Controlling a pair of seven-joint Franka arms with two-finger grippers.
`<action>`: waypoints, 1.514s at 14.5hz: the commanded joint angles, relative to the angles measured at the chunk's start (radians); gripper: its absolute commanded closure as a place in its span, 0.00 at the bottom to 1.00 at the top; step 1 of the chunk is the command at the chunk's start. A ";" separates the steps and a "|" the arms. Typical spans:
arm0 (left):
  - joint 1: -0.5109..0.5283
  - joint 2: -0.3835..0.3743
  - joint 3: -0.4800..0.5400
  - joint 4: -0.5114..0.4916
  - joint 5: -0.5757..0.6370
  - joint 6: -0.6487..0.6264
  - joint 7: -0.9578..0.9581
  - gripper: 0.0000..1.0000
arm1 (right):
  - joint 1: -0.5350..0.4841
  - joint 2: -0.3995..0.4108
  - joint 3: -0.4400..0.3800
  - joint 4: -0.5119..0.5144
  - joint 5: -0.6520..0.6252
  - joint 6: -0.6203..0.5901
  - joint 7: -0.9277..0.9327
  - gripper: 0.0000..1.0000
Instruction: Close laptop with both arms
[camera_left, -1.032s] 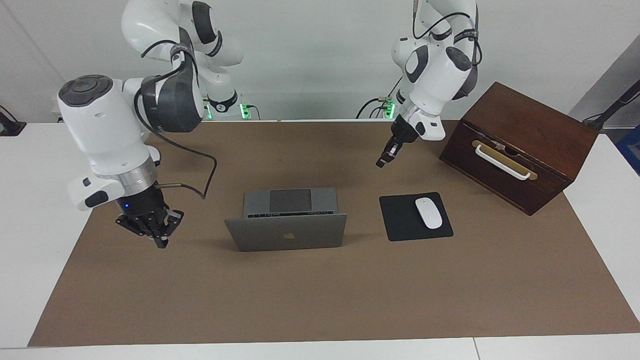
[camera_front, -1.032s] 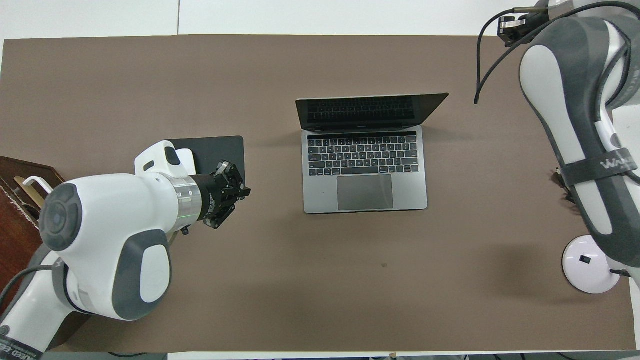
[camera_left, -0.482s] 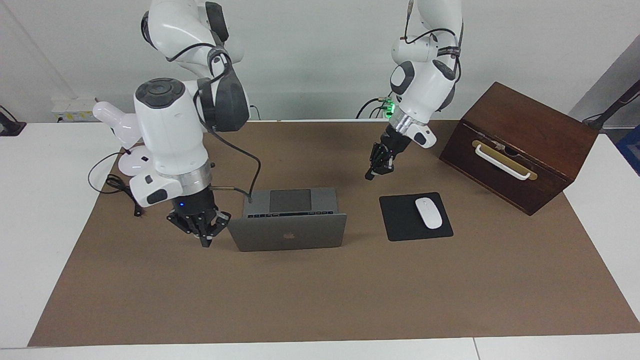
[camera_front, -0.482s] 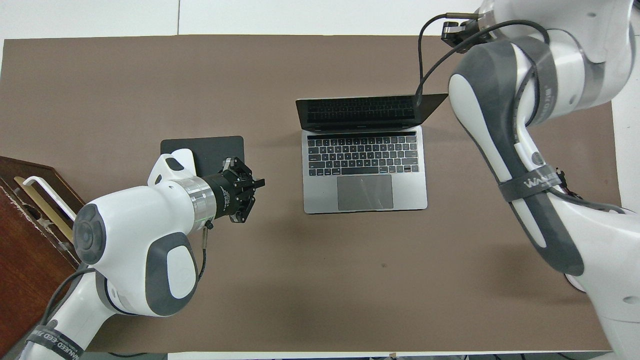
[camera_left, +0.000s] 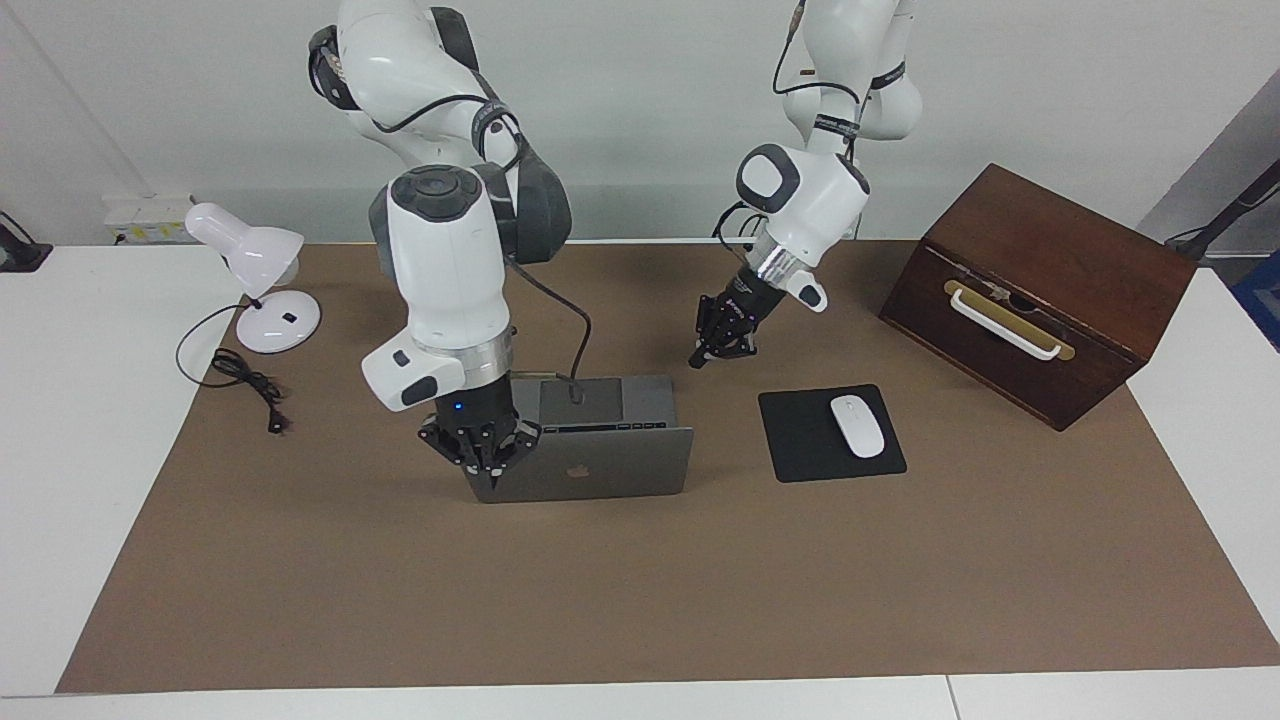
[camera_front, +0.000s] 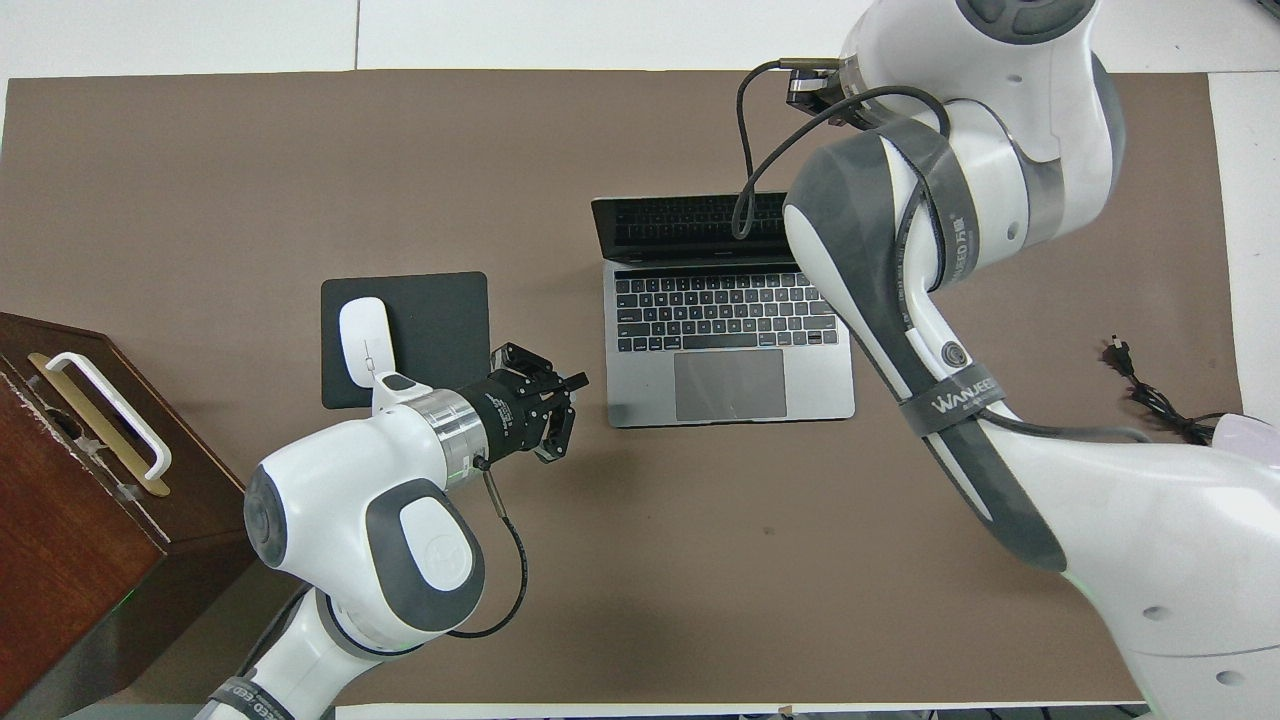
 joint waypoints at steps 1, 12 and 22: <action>-0.025 0.061 0.012 0.012 -0.152 0.052 0.138 1.00 | 0.018 0.014 0.009 0.025 -0.033 0.005 -0.035 1.00; -0.091 0.204 0.014 0.107 -0.618 0.026 0.576 1.00 | 0.087 0.042 0.015 0.016 -0.033 0.112 -0.105 1.00; -0.097 0.250 0.017 0.129 -0.646 0.029 0.579 1.00 | 0.088 0.040 0.019 -0.026 -0.015 0.126 -0.121 1.00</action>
